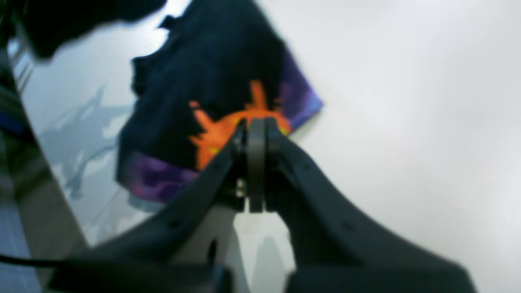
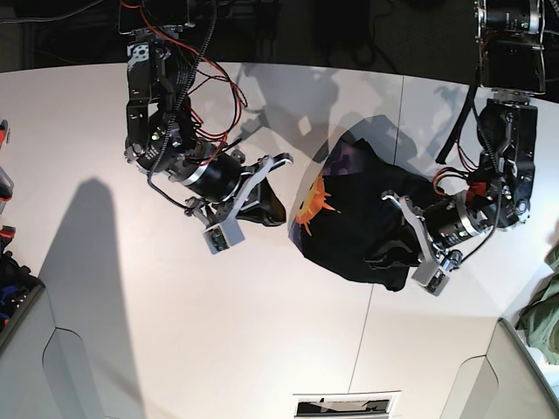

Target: Layout the t-shirt on the table in an organized manner, then fold the t-shirt properly

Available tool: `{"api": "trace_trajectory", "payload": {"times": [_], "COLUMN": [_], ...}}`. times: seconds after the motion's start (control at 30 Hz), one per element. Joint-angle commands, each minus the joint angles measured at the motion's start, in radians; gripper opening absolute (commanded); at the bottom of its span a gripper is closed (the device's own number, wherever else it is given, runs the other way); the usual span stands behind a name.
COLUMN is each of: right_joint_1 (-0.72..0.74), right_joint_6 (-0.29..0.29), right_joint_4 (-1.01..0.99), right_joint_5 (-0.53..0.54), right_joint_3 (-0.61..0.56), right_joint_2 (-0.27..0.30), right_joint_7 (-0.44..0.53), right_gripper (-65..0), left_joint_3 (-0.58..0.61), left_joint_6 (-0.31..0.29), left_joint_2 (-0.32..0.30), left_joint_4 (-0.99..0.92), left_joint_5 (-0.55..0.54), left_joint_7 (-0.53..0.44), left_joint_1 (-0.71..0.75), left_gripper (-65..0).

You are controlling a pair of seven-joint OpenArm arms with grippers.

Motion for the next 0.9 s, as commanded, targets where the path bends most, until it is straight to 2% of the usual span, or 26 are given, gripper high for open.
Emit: {"api": "trace_trajectory", "payload": {"times": [0.0,0.23,0.33,0.53,0.7,0.87], "right_joint_1": [0.015,0.01,0.01,0.01,0.01,0.013], "right_joint_6": [0.003,0.003,0.003,0.003,0.003,0.003], "right_joint_4": [0.018,0.018,0.018,0.018,0.018,0.018], "right_joint_5": [0.015,0.015,0.016,0.016,0.015,0.015], "right_joint_3": [0.009,0.032,0.032,0.032,0.032,0.032], "right_joint_2": [-0.008,-0.008,-0.008,-0.008,-0.008,-0.005], "right_joint_7": [0.014,0.001,0.001,0.001,0.001,0.003], "right_gripper": [-65.0,-65.0,-65.0,-65.0,-65.0,-65.0], "left_joint_3": [-0.008,-0.008,0.002,0.111,0.216,0.331], "left_joint_6": [-0.004,-0.004,-0.004,-0.004,-0.004,-0.004], "left_joint_2": [0.003,0.132,0.17,0.172,0.172,0.171], "left_joint_4": [-0.009,-0.228,-0.317,-0.329,-0.225,-0.093], "left_joint_5": [0.0,0.141,0.175,0.191,0.079,0.068], "left_joint_7": [-0.038,-0.121,-0.124,-0.121,-0.017,-0.005], "left_joint_1": [-0.022,-0.023,-0.022,-0.021,-0.006,0.014], "left_gripper": [-55.7,-55.8,-56.2,-56.4,-56.4,-56.4]}}
